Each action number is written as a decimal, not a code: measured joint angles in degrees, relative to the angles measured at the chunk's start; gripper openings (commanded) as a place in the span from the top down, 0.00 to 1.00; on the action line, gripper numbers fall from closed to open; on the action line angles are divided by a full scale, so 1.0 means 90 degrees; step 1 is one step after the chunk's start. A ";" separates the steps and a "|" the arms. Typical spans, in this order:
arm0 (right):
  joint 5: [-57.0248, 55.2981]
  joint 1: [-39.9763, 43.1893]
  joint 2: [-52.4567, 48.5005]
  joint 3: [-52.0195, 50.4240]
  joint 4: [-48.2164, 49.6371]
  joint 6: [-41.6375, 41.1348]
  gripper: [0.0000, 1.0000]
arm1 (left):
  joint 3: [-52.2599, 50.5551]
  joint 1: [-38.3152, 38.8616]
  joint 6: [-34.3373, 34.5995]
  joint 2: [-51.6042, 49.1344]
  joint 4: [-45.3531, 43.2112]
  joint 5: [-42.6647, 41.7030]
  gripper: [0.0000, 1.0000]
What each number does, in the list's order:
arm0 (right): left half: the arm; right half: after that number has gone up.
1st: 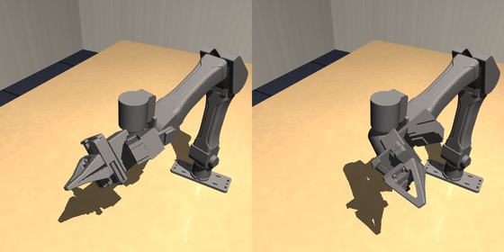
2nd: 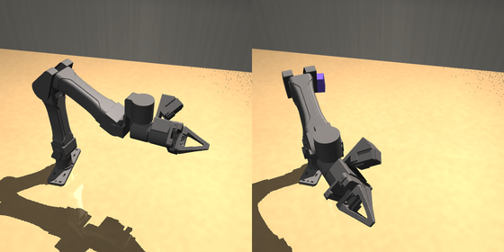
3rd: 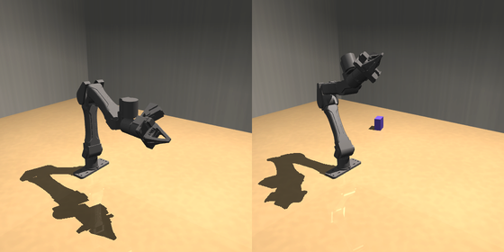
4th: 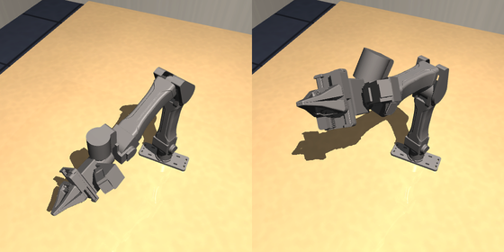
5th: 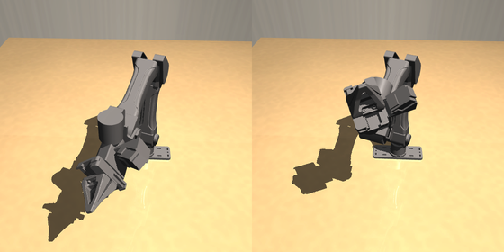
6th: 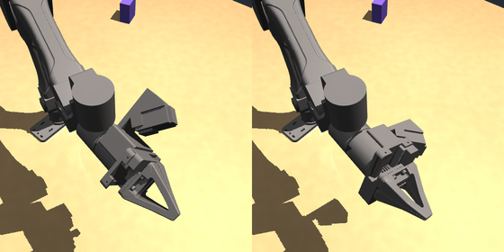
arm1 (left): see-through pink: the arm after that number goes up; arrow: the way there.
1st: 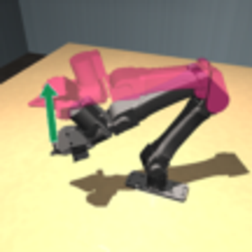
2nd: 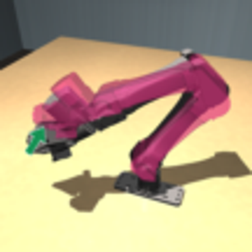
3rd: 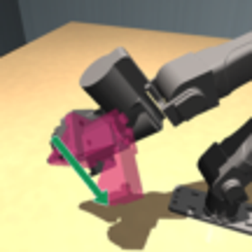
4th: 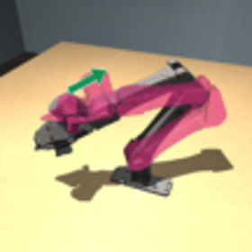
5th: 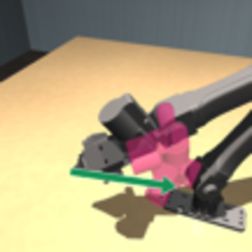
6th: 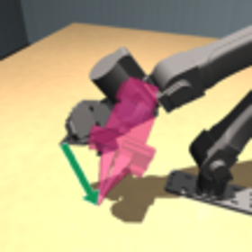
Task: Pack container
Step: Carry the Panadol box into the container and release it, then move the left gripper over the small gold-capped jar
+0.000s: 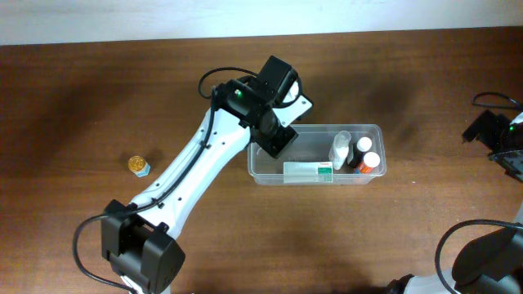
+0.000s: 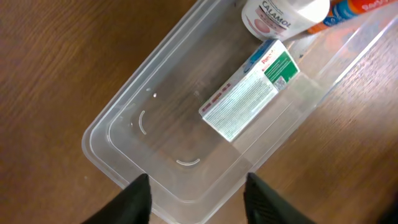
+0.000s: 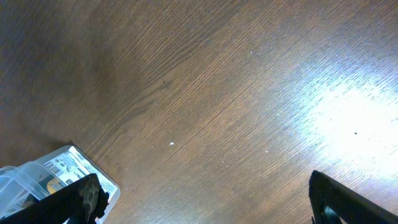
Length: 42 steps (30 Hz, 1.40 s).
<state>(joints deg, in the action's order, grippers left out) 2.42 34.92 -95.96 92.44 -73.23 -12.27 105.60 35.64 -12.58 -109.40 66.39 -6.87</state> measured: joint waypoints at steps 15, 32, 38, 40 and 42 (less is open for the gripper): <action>0.0000 0.0000 0.0000 0.0000 0.0000 0.0002 0.02 | 0.0000 -0.0860 0.0993 0.0000 0.0153 0.0911 0.30; 0.0000 0.0000 0.0000 0.0000 0.0000 0.0000 0.02 | 0.0000 -0.2113 0.2244 0.0000 0.1073 0.1059 0.13; 0.0000 0.0000 0.0000 0.0000 0.0000 0.0000 0.02 | 0.0000 -0.2336 0.3113 0.0000 0.1562 0.1416 0.13; 0.0000 0.0000 0.0000 0.0000 0.0000 0.0000 0.02 | 0.0000 -0.2521 0.3381 0.0000 0.1683 0.1486 0.13; 0.0000 0.0000 0.0000 0.0000 0.0000 0.0000 0.02 | -0.0002 -0.2735 0.3594 0.0000 0.1727 0.1532 0.13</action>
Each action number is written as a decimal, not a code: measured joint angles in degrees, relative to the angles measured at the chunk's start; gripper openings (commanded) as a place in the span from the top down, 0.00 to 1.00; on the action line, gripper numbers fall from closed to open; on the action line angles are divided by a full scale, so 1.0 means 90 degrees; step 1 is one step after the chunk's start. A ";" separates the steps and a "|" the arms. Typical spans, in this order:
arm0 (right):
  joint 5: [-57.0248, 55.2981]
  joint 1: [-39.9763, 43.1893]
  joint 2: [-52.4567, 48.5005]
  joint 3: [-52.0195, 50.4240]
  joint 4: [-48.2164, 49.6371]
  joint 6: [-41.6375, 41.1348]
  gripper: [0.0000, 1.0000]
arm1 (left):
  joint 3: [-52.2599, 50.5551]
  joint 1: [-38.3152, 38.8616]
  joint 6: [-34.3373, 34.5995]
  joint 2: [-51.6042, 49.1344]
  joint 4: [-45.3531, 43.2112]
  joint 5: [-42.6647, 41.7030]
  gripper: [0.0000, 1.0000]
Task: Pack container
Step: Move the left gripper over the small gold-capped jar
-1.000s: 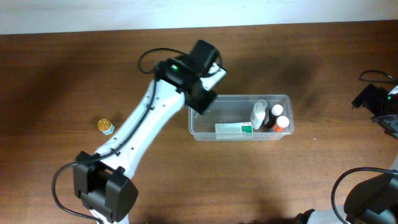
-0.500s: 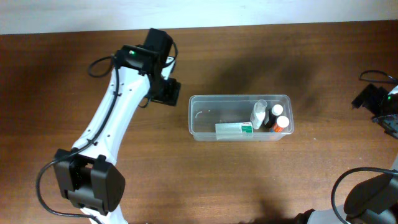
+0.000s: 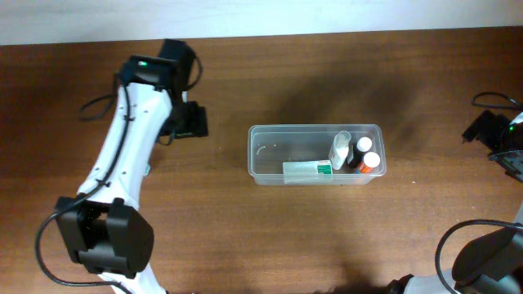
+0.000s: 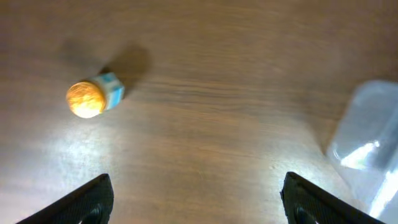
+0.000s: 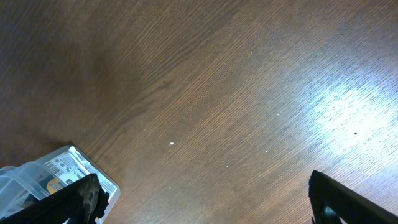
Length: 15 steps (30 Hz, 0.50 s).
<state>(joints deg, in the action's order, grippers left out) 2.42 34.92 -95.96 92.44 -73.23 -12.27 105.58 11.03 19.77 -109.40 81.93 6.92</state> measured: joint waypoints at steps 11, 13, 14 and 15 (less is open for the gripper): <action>0.0000 0.0000 0.0000 0.0000 0.0002 0.0002 0.02 | -0.0821 -0.1435 0.0515 0.0000 -0.0141 -0.0015 0.14; 0.0000 0.0000 0.0000 0.0000 0.0000 0.0002 0.02 | -0.1117 -0.1666 0.0357 0.0000 -0.0364 -0.0214 0.14; 0.0000 0.0000 0.0000 0.0000 0.0002 0.0000 0.02 | -0.1219 -0.1744 0.0299 0.0000 -0.0440 -0.0299 0.14; 0.0000 0.0000 0.0000 0.0000 0.0000 0.0000 0.02 | -0.1360 -0.1824 0.0248 0.0000 -0.0559 -0.0386 0.15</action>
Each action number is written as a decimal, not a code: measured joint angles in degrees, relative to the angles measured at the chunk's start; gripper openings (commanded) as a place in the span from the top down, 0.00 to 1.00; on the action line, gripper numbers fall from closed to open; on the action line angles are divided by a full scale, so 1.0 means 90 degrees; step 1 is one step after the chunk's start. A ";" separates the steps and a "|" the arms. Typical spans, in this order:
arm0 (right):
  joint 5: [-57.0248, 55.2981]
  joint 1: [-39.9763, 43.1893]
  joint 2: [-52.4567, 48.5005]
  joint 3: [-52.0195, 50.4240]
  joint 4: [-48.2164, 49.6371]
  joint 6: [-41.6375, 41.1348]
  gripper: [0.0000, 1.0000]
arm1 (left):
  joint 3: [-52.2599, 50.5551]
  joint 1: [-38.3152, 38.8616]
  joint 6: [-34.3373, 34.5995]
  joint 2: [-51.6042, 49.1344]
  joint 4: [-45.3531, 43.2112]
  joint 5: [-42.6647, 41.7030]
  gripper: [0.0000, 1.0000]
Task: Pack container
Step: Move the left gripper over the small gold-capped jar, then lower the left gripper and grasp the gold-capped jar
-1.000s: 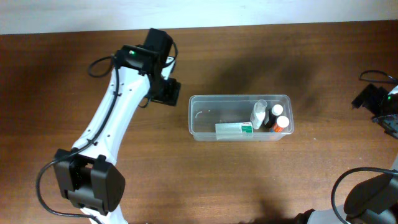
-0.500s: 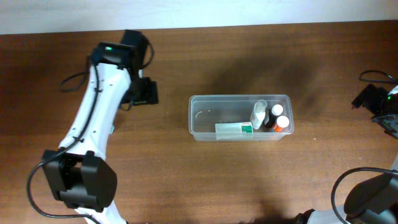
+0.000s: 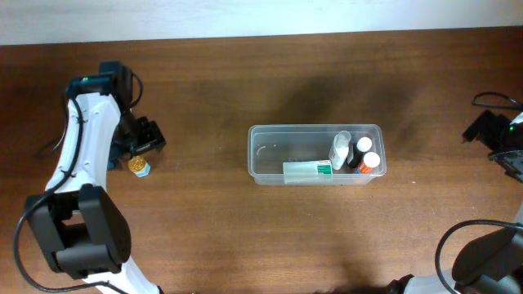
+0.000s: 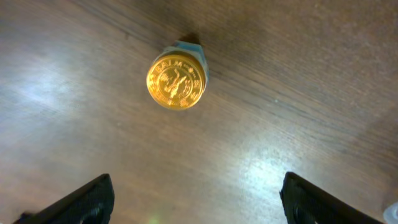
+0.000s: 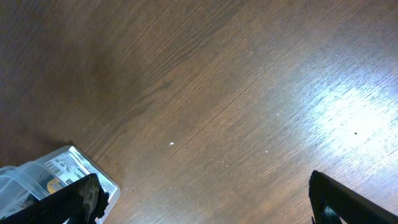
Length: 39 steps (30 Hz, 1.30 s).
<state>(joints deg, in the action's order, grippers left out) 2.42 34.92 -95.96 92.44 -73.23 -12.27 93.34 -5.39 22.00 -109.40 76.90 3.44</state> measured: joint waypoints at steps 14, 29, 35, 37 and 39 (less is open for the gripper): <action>0.0000 0.0000 0.0000 0.0000 0.0000 0.0002 0.02 | -0.1066 -0.0544 -0.0306 0.0000 -0.1005 -0.0323 0.15; 0.0000 0.0000 0.0000 0.0000 0.0000 -0.0002 0.02 | -0.1154 -0.0862 -0.1144 -0.0109 -0.1394 -0.0474 0.19; 0.0000 0.0000 0.0000 0.0000 0.0002 0.0002 0.02 | -0.1171 -0.0857 -0.1285 -0.0743 -0.1479 -0.0578 0.19; 0.0000 0.0000 0.0000 0.0000 0.0000 0.0000 0.02 | -0.1183 -0.0857 -0.1287 -0.0816 -0.1491 -0.0583 0.19; 0.0000 0.0000 0.0000 0.0000 0.0000 0.0002 0.02 | -0.1183 -0.0857 -0.1290 -0.0826 -0.1511 -0.0580 0.19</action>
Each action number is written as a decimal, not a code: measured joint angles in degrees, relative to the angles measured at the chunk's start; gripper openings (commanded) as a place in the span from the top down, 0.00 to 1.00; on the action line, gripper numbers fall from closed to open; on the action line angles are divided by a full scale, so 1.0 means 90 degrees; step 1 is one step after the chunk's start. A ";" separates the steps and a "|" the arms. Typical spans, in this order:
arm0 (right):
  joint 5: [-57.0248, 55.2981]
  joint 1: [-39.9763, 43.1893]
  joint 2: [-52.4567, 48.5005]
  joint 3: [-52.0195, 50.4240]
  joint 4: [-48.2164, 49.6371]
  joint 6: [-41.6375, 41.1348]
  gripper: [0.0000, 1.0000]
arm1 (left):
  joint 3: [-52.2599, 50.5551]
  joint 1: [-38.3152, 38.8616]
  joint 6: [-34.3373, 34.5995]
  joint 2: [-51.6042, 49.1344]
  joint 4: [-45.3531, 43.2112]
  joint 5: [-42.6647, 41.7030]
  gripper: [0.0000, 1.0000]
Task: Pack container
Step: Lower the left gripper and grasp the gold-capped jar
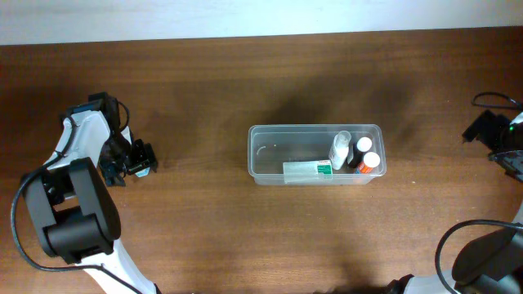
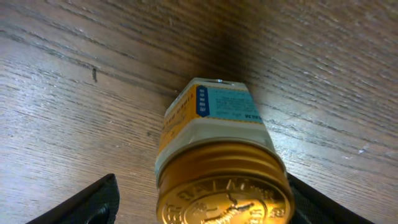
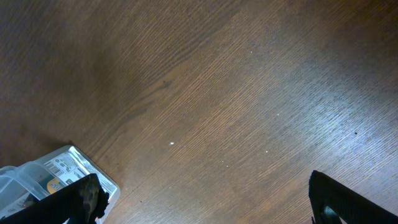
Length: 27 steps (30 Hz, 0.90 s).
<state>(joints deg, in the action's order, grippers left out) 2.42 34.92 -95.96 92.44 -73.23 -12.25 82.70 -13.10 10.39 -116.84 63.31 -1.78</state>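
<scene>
A small jar with a gold lid and a blue-and-white label stands on the wooden table at the far left. My left gripper is low around it and open, one finger on each side of the lid; in the overhead view the left gripper covers most of the jar. The clear plastic container lies mid-table, holding a green-and-white box, a white bottle and two small bottles. My right gripper is open over bare table, far from them.
A corner of the container shows at the lower left of the right wrist view. The right arm sits at the table's right edge with a cable. The left half of the container is bare inside.
My left gripper has come down from above the jar to sit around it, the gold lid now between its open fingers. The right arm and the container have not moved.
My left gripper was first open over the left end of the container. Then it was over bare table, left of the container, with the jar in sight. Then it hung open above the jar, and now it is low around it, open.
</scene>
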 measured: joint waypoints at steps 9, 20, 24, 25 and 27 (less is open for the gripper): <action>0.0000 0.0000 0.0000 0.0000 0.0000 0.0000 0.02 | 0.0000 0.0000 -0.0017 -0.0002 -0.0250 -0.0119 0.22; 0.0000 0.0000 -0.0002 0.0000 0.0000 0.0000 0.01 | 0.0000 0.0000 -0.0041 -0.0002 -0.0539 -0.0117 0.30; 0.0000 0.0000 -0.0002 0.0000 0.0002 -0.0002 0.02 | 0.0000 0.0000 -0.0061 -0.0002 -0.0568 -0.0117 0.31; 0.0000 0.0000 -0.0002 0.0000 0.0000 -0.0002 0.02 | 0.0000 0.0000 -0.0061 -0.0002 -0.0568 -0.0117 0.31; 0.0000 0.0000 -0.0002 0.0000 0.0000 -0.0002 0.02 | 0.0000 0.0000 -0.0061 -0.0002 -0.0561 -0.0117 0.31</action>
<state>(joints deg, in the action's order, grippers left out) 2.42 34.92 -95.98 92.44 -73.23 -12.27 82.70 -13.10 9.85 -116.86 58.26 -2.83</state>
